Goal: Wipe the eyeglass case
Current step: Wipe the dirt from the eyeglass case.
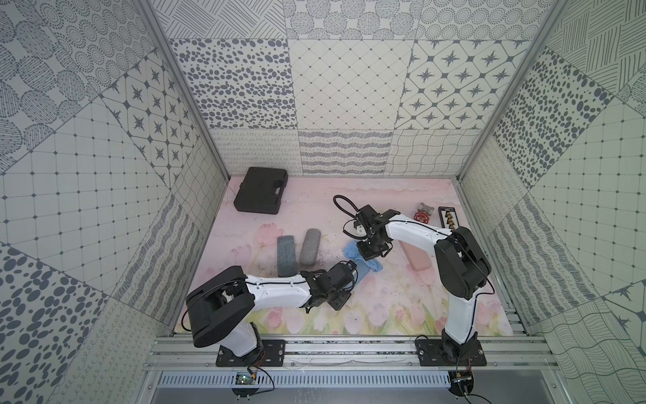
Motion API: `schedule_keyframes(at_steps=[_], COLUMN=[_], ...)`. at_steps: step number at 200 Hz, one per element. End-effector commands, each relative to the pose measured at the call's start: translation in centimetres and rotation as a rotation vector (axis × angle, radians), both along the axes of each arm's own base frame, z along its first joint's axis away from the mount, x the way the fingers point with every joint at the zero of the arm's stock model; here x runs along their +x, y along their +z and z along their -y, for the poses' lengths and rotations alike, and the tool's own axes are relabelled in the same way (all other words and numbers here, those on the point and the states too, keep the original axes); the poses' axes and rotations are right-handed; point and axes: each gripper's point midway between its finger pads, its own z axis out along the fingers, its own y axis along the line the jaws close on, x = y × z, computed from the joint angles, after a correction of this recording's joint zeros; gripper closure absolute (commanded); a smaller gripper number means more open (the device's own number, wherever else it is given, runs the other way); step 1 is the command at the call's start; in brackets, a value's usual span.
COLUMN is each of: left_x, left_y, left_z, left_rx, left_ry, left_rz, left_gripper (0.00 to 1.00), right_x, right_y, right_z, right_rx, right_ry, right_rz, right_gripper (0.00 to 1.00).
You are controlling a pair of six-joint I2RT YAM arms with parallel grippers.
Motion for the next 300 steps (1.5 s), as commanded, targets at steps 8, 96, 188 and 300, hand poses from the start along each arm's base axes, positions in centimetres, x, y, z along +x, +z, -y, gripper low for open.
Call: schedule_keyframes(at_steps=[8,96,188,300], left_x=[-0.8,-1.7,-0.6,-0.3], left_y=[-1.3,0.0,0.3,0.4], left_z=[-1.7,1.1,1.7,1.8], left_rx=[0.067,-0.050,-0.123,-0.133], left_ry=[0.156,0.090,0.116,0.113], left_rz=[-0.130,-0.228,-0.271,-0.277], left_gripper=[0.92,0.90,0.91,0.92], right_x=[-6.6,0.9,-8.0,-5.2], right_y=[0.7,3.7,2.5,1.4], right_z=[1.7,5.6,-6.2,-1.4], right_rx=[0.079,0.249,0.374,0.372], right_ry=[-0.066,-0.556,-0.358,-0.472], right_rz=[-0.207,-0.062,-0.242,-0.297], right_gripper=[1.00,1.00,1.00,1.00])
